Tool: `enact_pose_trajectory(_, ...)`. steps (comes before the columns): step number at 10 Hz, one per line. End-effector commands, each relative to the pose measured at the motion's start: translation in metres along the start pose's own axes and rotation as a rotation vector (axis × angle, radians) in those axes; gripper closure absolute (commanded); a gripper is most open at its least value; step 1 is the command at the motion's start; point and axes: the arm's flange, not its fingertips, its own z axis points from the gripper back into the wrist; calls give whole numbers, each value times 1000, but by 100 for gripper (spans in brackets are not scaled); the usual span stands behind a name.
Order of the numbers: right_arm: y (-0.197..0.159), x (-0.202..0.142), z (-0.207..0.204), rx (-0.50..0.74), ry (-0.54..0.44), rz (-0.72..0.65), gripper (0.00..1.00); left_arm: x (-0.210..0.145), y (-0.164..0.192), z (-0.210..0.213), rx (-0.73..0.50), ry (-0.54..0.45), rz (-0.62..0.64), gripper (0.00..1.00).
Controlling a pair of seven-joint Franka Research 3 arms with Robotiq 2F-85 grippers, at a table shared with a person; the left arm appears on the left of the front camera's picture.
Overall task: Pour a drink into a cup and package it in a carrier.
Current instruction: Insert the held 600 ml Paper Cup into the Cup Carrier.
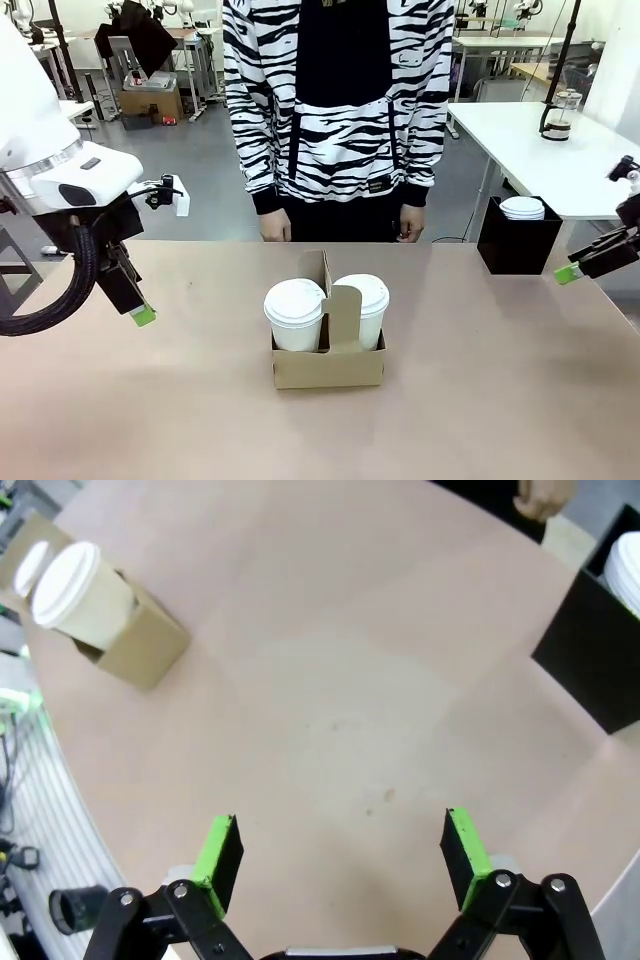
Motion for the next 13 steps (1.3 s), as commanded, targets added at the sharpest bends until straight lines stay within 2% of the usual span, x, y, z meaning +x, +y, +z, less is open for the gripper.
enact_pose_trajectory(1,-4,-2,3,9,1,29,0,-1,2,0,20,8,4,0)
enact_pose_trajectory(13,-4,-2,3,9,1,29,0,-1,2,0,20,8,4,0)
